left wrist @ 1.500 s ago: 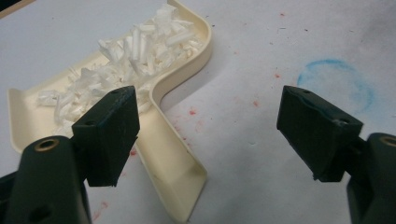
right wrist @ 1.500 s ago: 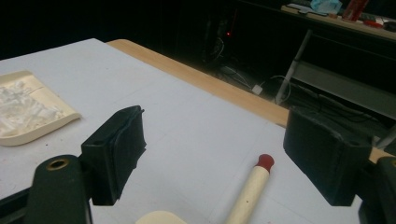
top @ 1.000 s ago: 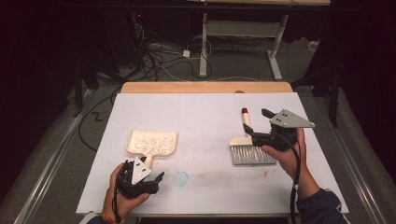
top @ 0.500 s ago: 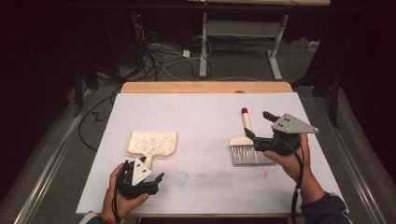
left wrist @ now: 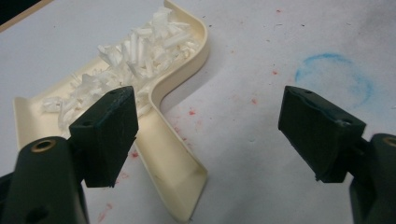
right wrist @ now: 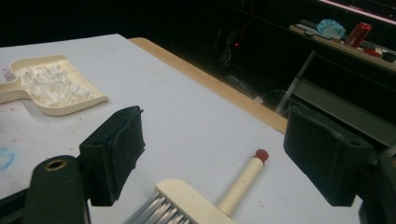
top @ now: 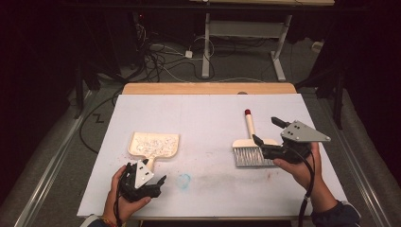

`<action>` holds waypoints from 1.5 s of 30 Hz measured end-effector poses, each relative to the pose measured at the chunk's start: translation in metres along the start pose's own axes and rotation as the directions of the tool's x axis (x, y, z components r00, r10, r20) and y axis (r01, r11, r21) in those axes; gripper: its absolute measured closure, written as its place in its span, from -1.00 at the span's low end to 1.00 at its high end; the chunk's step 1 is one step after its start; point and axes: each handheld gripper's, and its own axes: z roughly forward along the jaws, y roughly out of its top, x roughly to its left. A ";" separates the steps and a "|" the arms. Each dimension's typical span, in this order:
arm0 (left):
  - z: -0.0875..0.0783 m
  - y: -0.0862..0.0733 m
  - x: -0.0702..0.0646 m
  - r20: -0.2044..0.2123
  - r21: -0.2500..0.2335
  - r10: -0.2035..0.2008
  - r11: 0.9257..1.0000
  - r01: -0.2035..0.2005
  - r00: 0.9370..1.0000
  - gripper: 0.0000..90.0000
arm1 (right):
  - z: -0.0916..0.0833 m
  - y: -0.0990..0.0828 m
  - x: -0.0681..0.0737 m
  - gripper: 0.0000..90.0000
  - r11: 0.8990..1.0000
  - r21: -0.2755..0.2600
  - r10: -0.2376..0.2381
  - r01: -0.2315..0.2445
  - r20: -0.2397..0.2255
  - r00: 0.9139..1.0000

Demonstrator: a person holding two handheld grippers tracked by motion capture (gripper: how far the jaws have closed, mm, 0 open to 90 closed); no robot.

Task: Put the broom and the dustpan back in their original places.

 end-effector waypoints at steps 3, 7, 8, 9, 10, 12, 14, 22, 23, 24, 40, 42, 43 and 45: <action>0.000 0.000 0.000 0.001 0.003 0.007 1.000 -0.007 1.000 -0.56 | -0.004 -0.003 0.000 -0.55 1.000 0.003 -0.003 0.003 0.002 1.000; 0.000 0.000 -0.001 -0.002 0.000 0.006 1.000 -0.006 1.000 -0.56 | -0.008 -0.007 0.001 -0.55 1.000 0.011 -0.012 0.012 0.002 1.000; -0.001 0.001 -0.001 -0.008 -0.003 0.008 1.000 -0.009 1.000 -0.56 | -0.009 -0.008 0.002 -0.55 1.000 0.012 -0.012 0.012 0.002 1.000; -0.001 0.001 -0.001 -0.012 -0.009 0.009 1.000 -0.009 1.000 -0.56 | -0.010 -0.010 0.002 -0.54 1.000 0.009 -0.011 0.011 -0.001 1.000; -0.002 0.001 0.000 -0.014 -0.014 0.008 1.000 -0.008 1.000 -0.56 | -0.012 -0.011 0.002 -0.53 1.000 0.004 -0.011 0.011 -0.001 1.000; -0.003 0.001 0.000 -0.018 -0.022 0.005 1.000 -0.005 1.000 -0.56 | -0.015 -0.014 0.003 -0.52 1.000 -0.008 -0.016 0.016 -0.001 1.000; -0.003 0.001 0.000 -0.016 -0.019 0.008 1.000 -0.008 1.000 -0.56 | -0.018 -0.016 0.005 -0.52 1.000 -0.013 -0.026 0.026 -0.005 1.000; -0.002 0.002 0.000 -0.022 -0.021 0.026 0.999 -0.026 0.999 -0.56 | -0.022 -0.032 0.007 -0.52 0.997 0.027 -0.074 0.074 0.020 0.997; -0.002 0.001 0.000 -0.016 -0.014 0.013 1.000 -0.013 1.000 -0.56 | -0.022 -0.034 0.007 -0.52 0.996 0.031 -0.079 0.078 0.026 0.997; -0.002 0.001 -0.001 -0.016 -0.012 0.013 1.000 -0.013 1.000 -0.56 | -0.022 -0.037 0.007 -0.52 0.996 0.033 -0.080 0.079 0.024 0.997; -0.001 0.003 0.000 -0.019 -0.032 0.032 0.999 -0.033 0.999 -0.56 | -0.030 -0.090 0.007 -0.52 0.993 0.108 -0.044 0.040 0.029 0.999; -0.001 0.003 -0.001 -0.017 -0.028 0.034 0.999 -0.035 0.999 -0.56 | -0.034 -0.098 0.007 -0.52 0.994 0.104 -0.042 0.037 0.043 0.998; -0.002 0.003 -0.001 -0.018 -0.033 0.036 0.999 -0.036 0.999 -0.56 | -0.037 -0.103 0.007 -0.52 0.993 0.106 -0.053 0.046 0.059 0.997; -0.004 0.002 -0.002 -0.016 -0.037 0.042 0.998 -0.042 0.999 -0.56 | -0.038 -0.112 0.005 -0.52 0.991 0.131 -0.031 0.025 0.046 0.998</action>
